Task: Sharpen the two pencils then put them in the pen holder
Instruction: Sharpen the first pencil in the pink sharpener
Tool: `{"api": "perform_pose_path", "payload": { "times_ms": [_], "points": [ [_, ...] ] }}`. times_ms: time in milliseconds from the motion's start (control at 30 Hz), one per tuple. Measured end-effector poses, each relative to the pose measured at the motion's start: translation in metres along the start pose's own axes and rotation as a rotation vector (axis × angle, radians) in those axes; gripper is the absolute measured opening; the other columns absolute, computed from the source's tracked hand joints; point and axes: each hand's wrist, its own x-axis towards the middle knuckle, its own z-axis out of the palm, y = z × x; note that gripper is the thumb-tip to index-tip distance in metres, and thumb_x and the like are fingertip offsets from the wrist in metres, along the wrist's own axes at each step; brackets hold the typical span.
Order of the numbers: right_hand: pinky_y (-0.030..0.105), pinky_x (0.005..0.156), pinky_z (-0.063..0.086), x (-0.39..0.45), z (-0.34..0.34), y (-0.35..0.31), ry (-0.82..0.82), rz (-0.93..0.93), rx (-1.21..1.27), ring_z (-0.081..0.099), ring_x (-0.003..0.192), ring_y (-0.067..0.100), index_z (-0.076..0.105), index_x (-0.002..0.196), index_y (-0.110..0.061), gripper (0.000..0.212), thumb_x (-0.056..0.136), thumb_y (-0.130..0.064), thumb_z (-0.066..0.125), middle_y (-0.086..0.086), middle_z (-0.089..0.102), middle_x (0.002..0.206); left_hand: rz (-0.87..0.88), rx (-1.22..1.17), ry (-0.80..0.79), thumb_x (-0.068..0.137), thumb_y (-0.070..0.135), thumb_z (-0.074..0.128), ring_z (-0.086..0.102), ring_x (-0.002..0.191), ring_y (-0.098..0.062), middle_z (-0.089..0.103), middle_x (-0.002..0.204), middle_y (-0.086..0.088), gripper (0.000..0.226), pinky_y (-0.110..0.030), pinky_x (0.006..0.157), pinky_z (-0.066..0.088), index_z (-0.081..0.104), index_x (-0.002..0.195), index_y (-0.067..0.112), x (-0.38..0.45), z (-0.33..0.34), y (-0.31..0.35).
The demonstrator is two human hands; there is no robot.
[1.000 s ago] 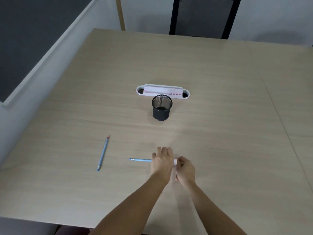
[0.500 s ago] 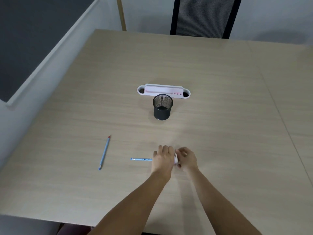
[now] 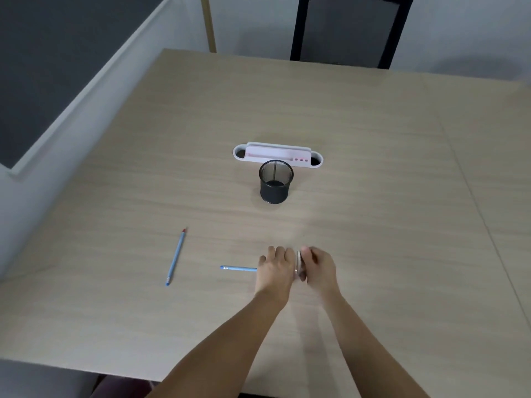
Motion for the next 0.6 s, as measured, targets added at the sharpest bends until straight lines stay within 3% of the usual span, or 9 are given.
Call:
{"api": "perform_pose_path", "payload": {
  "times_ms": [100,167,267,367,433,500,600],
  "points": [
    [0.031,0.057,0.048,0.022,0.015,0.020,-0.014,0.137,0.021,0.056,0.054,0.023,0.058,0.073,-0.023,0.015,0.088,-0.024,0.057,0.002,0.063,0.065,-0.012,0.011,0.005,0.021,0.017,0.081,0.054,0.057,-0.018,0.053,0.058,0.001,0.053,-0.024,0.042,0.037,0.054,0.066,0.017,-0.001,0.002,0.000],
    [0.033,0.055,0.045,0.009,0.024,0.033,-0.005,0.146,-0.038,0.053,0.052,0.020,0.059,0.068,-0.022,0.021,0.089,-0.020,0.053,-0.004,0.059,0.058,-0.026,0.008,-0.005,0.019,0.014,0.081,0.054,0.057,-0.019,0.053,0.057,0.000,0.054,-0.024,0.041,0.037,0.053,0.065,0.016,-0.001,0.000,0.001],
    [0.032,0.050,0.034,-0.033,0.028,0.049,0.008,0.060,-0.048,0.040,0.046,0.017,0.043,0.053,-0.023,0.039,0.092,-0.016,0.044,-0.006,0.044,0.044,-0.044,-0.002,-0.006,0.020,0.011,0.079,0.052,0.055,-0.018,0.052,0.056,0.001,0.051,-0.023,0.041,0.035,0.052,0.063,0.016,0.000,0.000,0.003],
    [0.035,0.048,0.037,-0.079,0.012,0.047,-0.060,0.077,0.028,0.037,0.047,0.020,0.050,0.063,-0.015,0.038,0.098,-0.025,0.038,-0.003,0.038,0.051,-0.036,-0.015,-0.005,0.021,0.011,0.079,0.051,0.056,-0.018,0.051,0.057,0.000,0.052,-0.024,0.042,0.035,0.051,0.065,0.015,0.000,0.001,0.004],
    [0.031,0.046,0.036,-0.086,-0.005,0.018,-0.145,0.016,0.179,0.036,0.051,0.021,0.047,0.069,-0.006,0.037,0.099,-0.025,0.038,0.004,0.038,0.058,-0.011,-0.007,-0.037,0.026,0.011,0.081,0.053,0.062,-0.020,0.054,0.064,-0.001,0.055,-0.026,0.046,0.037,0.050,0.072,0.014,0.000,0.004,0.005],
    [0.029,0.047,0.037,-0.063,-0.019,-0.029,-0.052,-0.136,0.234,0.042,0.050,0.021,0.041,0.066,-0.012,0.036,0.099,-0.025,0.039,0.004,0.042,0.057,-0.012,-0.001,-0.048,0.028,0.011,0.081,0.053,0.064,-0.021,0.054,0.065,-0.001,0.056,-0.026,0.047,0.037,0.048,0.073,0.015,0.000,0.000,0.002],
    [0.028,0.051,0.044,-0.014,-0.030,-0.059,0.144,-0.147,0.198,0.054,0.059,0.020,0.048,0.079,-0.013,0.025,0.098,-0.025,0.037,0.003,0.051,0.066,-0.008,-0.035,-0.053,0.025,0.011,0.080,0.051,0.055,-0.021,0.051,0.057,-0.001,0.053,-0.024,0.042,0.032,0.047,0.066,0.015,0.000,0.004,0.002]
  ]
}}
